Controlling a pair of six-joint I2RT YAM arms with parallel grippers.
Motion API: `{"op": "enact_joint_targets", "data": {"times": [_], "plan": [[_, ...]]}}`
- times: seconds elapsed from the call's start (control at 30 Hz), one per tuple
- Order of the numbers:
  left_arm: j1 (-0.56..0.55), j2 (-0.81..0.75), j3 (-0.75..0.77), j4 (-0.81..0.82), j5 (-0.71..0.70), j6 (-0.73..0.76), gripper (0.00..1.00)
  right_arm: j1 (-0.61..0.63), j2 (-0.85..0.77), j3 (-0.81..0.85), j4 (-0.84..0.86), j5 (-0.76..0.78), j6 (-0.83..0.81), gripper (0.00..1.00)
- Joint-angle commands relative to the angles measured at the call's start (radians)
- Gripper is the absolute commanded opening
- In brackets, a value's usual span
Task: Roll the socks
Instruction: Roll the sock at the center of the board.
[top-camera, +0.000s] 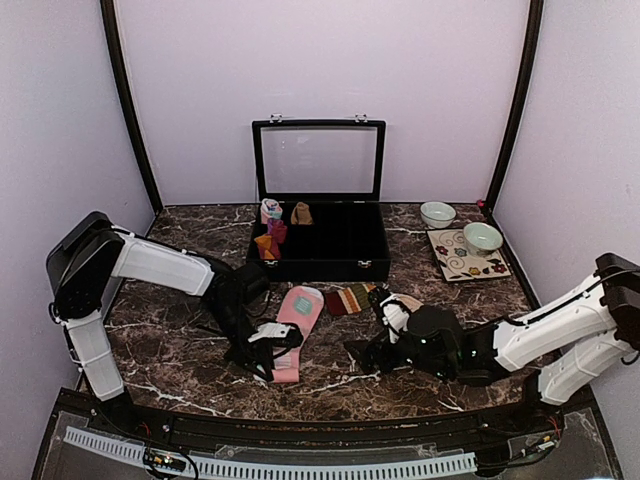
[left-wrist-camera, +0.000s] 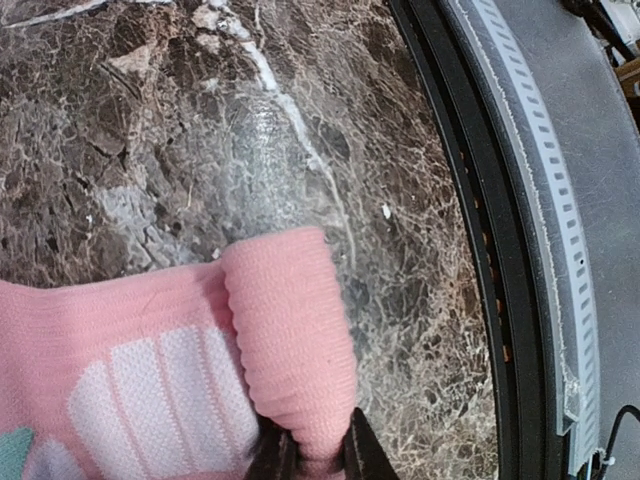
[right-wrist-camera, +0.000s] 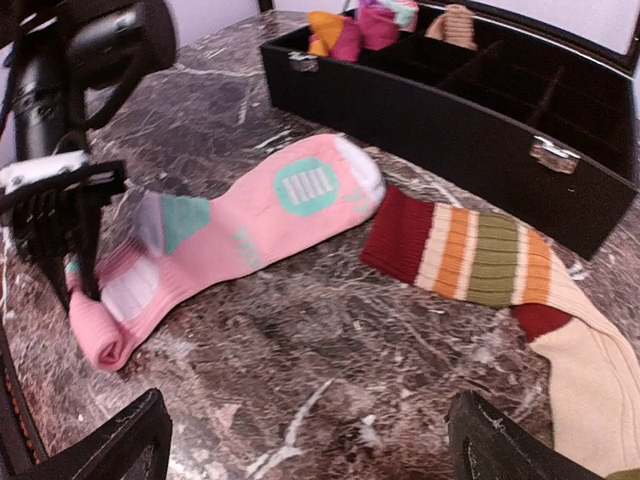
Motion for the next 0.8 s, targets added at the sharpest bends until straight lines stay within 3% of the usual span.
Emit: {"op": "enact_joint_targets", "data": {"times": [0.0, 0.1, 0.2, 0.3, 0.57, 0.77], "plan": [[0.021, 0.1, 0.0, -0.194, -0.017, 0.028, 0.09, 0.062, 0.063, 0.036, 0.117, -0.156, -0.247, 0.99], [0.029, 0.128, 0.023, -0.218, -0.002, 0.03, 0.09, 0.1, 0.107, 0.065, 0.172, -0.219, -0.342, 0.91], [0.032, 0.152, 0.046, -0.246, -0.002, 0.043, 0.1, 0.115, 0.19, 0.179, 0.104, -0.3, -0.422, 0.73], [0.034, 0.179, 0.072, -0.273, -0.006, 0.049, 0.1, 0.136, 0.302, 0.286, 0.062, -0.356, -0.504, 0.63], [0.036, 0.196, 0.092, -0.279, -0.018, 0.04, 0.12, 0.149, 0.503, 0.448, 0.072, -0.455, -0.616, 0.49], [0.035, 0.191, 0.085, -0.26, -0.018, 0.018, 0.15, 0.164, 0.539, 0.443, 0.114, -0.448, -0.613, 0.43]]}}
